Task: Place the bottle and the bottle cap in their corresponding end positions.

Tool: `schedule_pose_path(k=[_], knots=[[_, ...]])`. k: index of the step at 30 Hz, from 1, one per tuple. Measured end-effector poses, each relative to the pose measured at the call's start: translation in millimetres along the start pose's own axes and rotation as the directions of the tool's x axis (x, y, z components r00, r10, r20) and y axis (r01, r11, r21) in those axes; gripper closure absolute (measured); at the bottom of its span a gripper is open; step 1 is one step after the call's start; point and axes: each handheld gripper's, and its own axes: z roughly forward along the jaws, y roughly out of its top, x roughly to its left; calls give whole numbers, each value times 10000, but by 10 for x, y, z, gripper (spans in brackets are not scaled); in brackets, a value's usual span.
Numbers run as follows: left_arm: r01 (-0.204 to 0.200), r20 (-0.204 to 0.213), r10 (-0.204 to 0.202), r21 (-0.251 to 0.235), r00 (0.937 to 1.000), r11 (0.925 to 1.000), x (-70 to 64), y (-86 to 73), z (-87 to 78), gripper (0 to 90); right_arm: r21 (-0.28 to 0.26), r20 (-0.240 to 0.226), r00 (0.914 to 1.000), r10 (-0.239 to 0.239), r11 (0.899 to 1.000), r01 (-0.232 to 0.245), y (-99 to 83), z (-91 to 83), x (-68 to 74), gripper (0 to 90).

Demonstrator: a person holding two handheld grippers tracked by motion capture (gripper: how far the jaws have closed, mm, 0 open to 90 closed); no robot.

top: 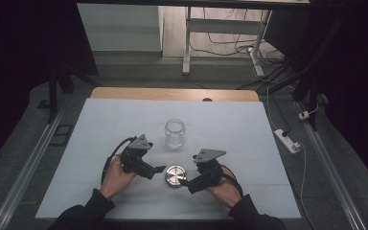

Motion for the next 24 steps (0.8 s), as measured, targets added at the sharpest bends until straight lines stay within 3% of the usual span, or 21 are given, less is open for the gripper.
schedule_pose_path(k=[12, 24], knots=[[414, 334, -404, -275, 9986, 9988, -78, -159, -172, 0, 152, 215, 9995, -240, 9996, 237, -23, -74, 7, 0], [934, 345, -923, -300, 9951, 9952, -102, -347, -355, 0, 96, 277, 9996, 33, 9999, -36, -65, -189, -11, 0]])
